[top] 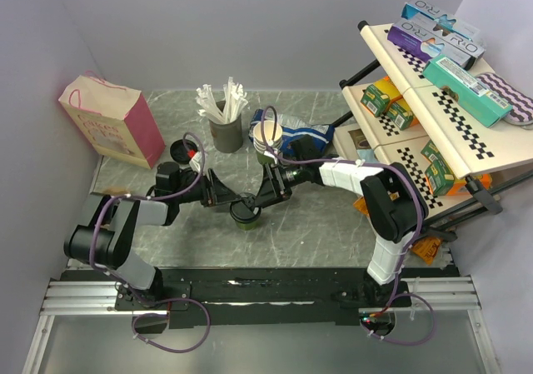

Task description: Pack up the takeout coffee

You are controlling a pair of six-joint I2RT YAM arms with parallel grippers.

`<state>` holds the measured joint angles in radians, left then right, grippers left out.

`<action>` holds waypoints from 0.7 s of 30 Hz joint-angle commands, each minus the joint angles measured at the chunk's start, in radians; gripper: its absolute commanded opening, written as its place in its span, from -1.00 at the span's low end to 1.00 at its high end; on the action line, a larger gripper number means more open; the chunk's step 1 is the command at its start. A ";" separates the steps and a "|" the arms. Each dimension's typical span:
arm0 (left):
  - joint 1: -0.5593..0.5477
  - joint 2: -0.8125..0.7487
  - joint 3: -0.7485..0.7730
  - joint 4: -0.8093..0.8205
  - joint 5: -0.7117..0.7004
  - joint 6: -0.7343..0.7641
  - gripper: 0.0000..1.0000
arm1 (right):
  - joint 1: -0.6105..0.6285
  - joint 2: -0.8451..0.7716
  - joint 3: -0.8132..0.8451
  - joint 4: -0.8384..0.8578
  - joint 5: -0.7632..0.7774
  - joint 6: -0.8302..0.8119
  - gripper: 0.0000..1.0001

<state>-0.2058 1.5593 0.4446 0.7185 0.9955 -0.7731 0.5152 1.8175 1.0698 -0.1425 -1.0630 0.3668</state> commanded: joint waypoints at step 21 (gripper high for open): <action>0.006 -0.130 0.009 -0.197 0.038 0.087 0.77 | 0.005 -0.031 0.065 0.081 -0.057 0.076 0.74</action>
<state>-0.2016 1.4509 0.4450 0.5426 0.9981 -0.7139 0.5194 1.8141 1.0878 -0.1287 -1.0939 0.3988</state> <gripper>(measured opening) 0.879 0.864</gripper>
